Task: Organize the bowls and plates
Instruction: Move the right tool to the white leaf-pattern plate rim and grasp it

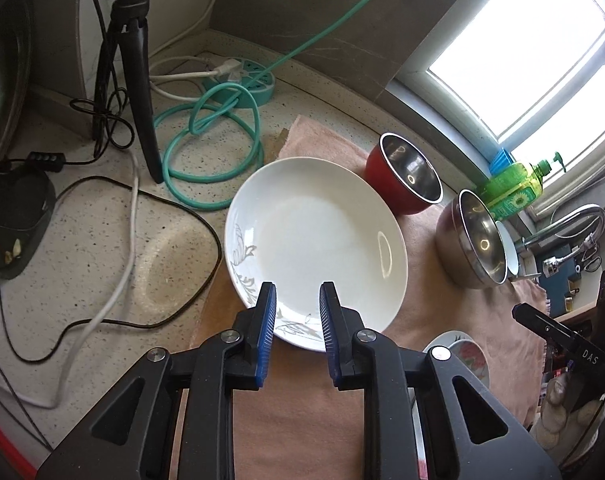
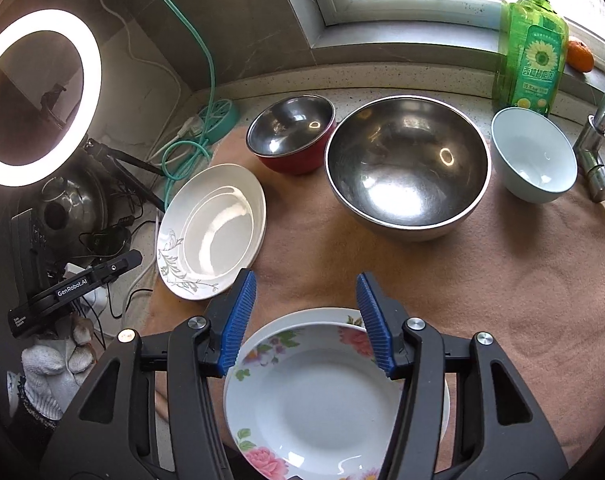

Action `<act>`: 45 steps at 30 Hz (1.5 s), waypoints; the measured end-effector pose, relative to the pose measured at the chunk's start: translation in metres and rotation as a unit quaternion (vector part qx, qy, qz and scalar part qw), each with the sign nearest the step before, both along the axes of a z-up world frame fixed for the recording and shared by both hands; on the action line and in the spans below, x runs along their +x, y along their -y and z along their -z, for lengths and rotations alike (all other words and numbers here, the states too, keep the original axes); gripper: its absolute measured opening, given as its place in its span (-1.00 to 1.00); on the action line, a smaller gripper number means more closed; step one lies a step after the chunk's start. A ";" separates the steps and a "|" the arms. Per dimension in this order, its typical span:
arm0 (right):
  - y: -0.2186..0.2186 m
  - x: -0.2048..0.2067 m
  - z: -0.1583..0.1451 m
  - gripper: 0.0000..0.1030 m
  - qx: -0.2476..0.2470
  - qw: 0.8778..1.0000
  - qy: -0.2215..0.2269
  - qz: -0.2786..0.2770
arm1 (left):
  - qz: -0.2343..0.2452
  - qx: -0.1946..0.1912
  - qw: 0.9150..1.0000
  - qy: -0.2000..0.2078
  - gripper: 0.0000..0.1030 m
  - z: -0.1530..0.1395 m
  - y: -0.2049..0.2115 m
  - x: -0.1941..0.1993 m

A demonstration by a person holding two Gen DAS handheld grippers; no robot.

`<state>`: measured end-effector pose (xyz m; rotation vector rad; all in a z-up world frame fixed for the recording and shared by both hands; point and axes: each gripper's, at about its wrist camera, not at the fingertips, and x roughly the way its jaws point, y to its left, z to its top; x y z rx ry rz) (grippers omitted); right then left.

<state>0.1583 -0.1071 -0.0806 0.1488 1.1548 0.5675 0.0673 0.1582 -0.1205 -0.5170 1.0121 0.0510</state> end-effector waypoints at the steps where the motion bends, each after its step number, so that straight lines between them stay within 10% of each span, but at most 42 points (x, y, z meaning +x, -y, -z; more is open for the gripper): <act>1: -0.003 0.003 0.002 0.06 0.004 1.000 -0.003 0.000 | -0.003 0.004 1.000 -0.002 -0.60 0.001 -0.005 0.002; 45: -0.104 0.073 0.077 -0.67 -0.024 0.993 -0.105 -0.038 | 0.015 -0.012 0.999 -0.038 -0.74 0.047 -0.050 0.053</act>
